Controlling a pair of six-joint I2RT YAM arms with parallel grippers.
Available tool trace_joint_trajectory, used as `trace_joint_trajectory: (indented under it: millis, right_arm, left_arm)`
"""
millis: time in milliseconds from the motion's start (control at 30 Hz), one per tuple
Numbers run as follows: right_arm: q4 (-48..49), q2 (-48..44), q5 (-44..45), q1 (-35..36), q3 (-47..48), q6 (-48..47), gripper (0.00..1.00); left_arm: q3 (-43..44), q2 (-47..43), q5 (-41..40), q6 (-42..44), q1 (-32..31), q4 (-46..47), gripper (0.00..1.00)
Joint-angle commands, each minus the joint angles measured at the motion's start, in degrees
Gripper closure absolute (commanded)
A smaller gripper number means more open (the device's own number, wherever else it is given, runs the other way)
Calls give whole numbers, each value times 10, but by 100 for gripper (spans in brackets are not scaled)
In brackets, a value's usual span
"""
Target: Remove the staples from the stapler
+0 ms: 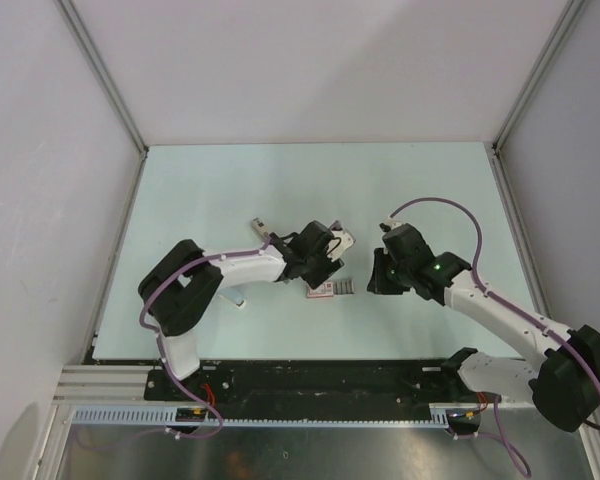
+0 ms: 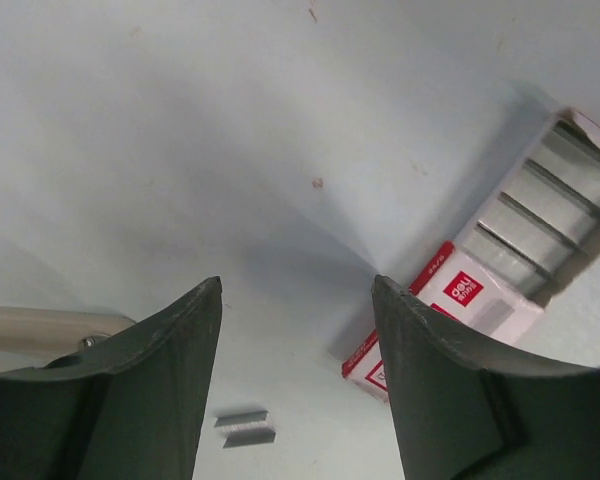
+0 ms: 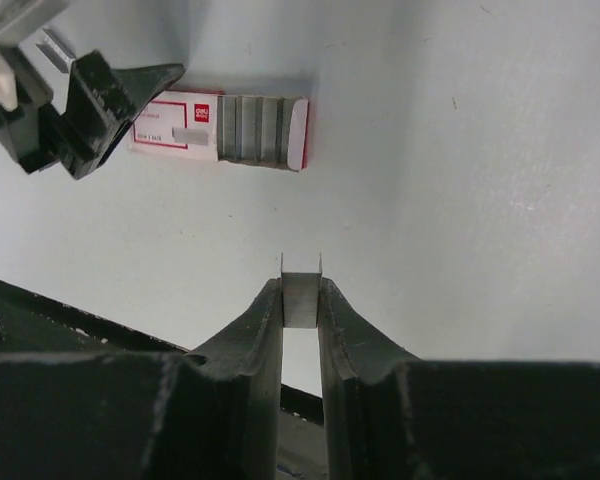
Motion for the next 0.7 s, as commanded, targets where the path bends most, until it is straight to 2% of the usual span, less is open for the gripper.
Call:
trace_joint_trajectory:
  millis: [0, 233, 500, 667]
  right_arm:
    - [21, 15, 5, 6, 1, -1, 95]
    - [41, 51, 4, 32, 2, -17, 95]
    - [36, 122, 8, 57, 43, -96, 93]
    - [28, 129, 28, 53, 61, -108, 94]
  left_arm:
    - [-32, -37, 28, 14, -12, -10, 33]
    - [-39, -64, 28, 15, -8, -11, 32]
    - [25, -78, 64, 2, 83, -21, 29]
    - [54, -56, 88, 0, 87, -27, 28]
